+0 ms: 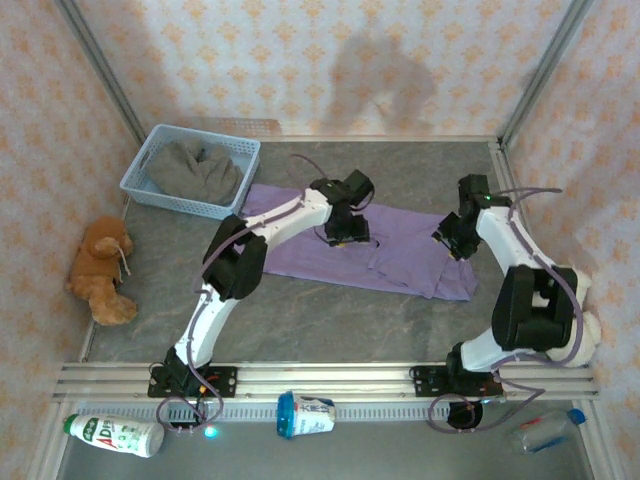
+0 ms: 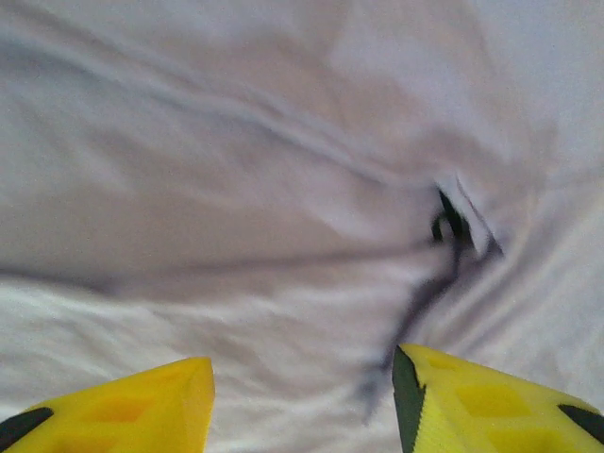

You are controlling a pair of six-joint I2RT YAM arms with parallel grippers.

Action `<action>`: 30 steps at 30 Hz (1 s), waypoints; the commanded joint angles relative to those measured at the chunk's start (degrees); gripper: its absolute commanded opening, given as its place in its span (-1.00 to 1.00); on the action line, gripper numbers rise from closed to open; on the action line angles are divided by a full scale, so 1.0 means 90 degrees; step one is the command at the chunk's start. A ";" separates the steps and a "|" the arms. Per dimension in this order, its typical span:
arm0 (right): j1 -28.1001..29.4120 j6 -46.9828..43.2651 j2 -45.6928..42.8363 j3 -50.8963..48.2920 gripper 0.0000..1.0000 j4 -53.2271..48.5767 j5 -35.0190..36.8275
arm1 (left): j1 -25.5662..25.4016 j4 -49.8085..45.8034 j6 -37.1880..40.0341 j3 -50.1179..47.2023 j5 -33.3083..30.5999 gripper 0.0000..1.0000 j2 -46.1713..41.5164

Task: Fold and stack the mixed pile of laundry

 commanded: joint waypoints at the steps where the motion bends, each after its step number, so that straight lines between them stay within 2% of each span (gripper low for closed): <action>1: 0.0244 0.0440 0.0555 0.0076 -0.21 0.0389 -0.0243 | 0.0463 -0.0175 0.0460 0.0387 -0.0583 0.02 0.0183; 5: 0.0382 0.0627 0.1173 -0.0073 -0.27 0.0600 -0.0411 | 0.0867 -0.0332 0.0649 0.0242 -0.0781 0.01 0.0340; 10: 0.0304 0.0703 0.2117 0.0289 -0.27 0.0441 0.0000 | 0.1021 -0.0357 0.0672 -0.0379 -0.0860 0.02 0.0290; 11: 0.0280 0.0638 0.2358 0.0486 -0.27 0.0455 0.0043 | 0.1010 -0.0327 0.0607 -0.0524 -0.0770 -0.03 0.0283; 14: 0.0194 0.0490 0.3061 0.1310 -0.27 0.0333 0.0243 | 0.0978 -0.0069 0.0289 -0.1136 -0.0535 -0.44 0.0181; 18: 0.0118 0.0274 0.4006 0.2828 -0.27 0.0151 0.0497 | 0.0736 0.0193 -0.0147 -0.1760 -0.0379 -0.55 -0.0080; 25: 0.0105 -0.0237 0.5775 0.6618 -0.27 -0.0930 0.0319 | -0.0026 0.0390 -0.1054 -0.1810 0.0307 -0.53 -0.0319; 27: 0.0112 -0.0359 0.5859 0.7264 -0.25 -0.1129 0.0271 | -0.0135 0.0403 -0.1243 -0.1599 0.0327 -0.36 -0.0480; 30: 0.0160 -0.0574 0.5475 0.7352 -0.23 -0.1249 0.0305 | -0.0080 0.0140 -0.1172 -0.1175 -0.0010 -0.08 -0.0723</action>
